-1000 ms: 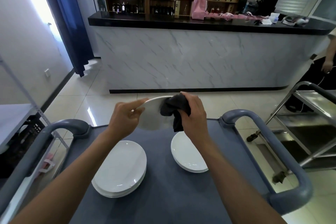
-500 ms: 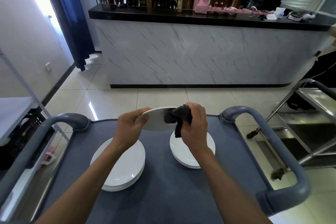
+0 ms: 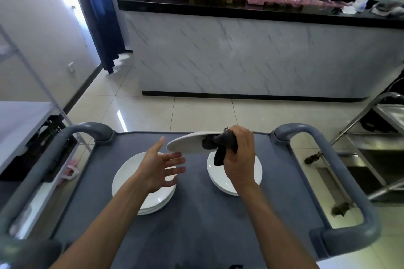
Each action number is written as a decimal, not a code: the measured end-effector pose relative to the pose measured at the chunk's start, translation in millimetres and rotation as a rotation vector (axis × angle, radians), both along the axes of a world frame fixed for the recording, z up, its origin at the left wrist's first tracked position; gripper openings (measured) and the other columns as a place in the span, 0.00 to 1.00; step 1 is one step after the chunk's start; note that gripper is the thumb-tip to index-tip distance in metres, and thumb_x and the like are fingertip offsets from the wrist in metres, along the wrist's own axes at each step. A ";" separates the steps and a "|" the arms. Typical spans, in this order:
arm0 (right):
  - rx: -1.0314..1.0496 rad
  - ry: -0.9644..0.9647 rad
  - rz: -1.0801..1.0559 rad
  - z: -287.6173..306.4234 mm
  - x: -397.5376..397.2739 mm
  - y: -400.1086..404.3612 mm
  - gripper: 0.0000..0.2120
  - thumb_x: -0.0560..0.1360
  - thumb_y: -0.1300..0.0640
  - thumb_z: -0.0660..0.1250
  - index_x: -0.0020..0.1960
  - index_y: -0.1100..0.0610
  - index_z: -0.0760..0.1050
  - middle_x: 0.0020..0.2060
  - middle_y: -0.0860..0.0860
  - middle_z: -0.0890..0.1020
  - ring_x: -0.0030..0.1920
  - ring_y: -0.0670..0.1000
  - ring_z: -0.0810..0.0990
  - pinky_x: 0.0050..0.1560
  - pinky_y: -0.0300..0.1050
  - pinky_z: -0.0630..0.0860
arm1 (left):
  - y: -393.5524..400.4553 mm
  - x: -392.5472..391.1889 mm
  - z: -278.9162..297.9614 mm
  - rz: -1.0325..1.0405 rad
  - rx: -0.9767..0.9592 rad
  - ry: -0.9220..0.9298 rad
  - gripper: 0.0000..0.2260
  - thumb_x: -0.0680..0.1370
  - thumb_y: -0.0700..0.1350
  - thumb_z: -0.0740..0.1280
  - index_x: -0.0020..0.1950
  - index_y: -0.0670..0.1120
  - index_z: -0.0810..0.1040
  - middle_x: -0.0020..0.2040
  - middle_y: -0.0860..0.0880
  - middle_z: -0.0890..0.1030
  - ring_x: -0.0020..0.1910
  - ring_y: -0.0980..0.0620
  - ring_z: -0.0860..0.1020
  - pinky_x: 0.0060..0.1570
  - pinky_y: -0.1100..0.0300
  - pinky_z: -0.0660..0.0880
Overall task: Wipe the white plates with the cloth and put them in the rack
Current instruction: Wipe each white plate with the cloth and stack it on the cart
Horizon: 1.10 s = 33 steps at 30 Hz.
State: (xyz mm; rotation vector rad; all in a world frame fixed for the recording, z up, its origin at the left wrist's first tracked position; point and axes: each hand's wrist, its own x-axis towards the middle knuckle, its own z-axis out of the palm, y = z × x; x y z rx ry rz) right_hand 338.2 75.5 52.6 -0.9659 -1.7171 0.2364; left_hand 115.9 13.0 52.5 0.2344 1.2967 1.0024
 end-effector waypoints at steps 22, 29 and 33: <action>-0.022 -0.403 0.210 -27.2 37.0 10.1 0.22 0.77 0.66 0.59 0.70 0.56 0.75 0.67 0.52 0.73 0.65 0.56 0.73 0.65 0.48 0.71 | 19.4 23.3 7.8 0.347 0.279 -0.185 0.09 0.83 0.36 0.60 0.61 0.35 0.75 0.48 0.42 0.86 0.45 0.47 0.86 0.39 0.56 0.83; -0.398 -0.129 0.279 -16.2 36.9 -1.6 0.33 0.79 0.67 0.64 0.72 0.35 0.63 0.66 0.38 0.73 0.67 0.42 0.71 0.68 0.40 0.68 | 20.6 30.7 10.9 0.357 0.447 0.014 0.15 0.80 0.33 0.63 0.65 0.45 0.76 0.53 0.44 0.83 0.46 0.44 0.84 0.43 0.46 0.83; -0.522 0.100 0.274 -3.1 23.6 -2.2 0.28 0.78 0.64 0.67 0.65 0.35 0.66 0.64 0.37 0.76 0.65 0.41 0.74 0.66 0.39 0.71 | 17.6 38.8 12.9 0.302 0.471 0.137 0.16 0.79 0.34 0.65 0.63 0.48 0.78 0.50 0.44 0.85 0.41 0.43 0.84 0.39 0.46 0.83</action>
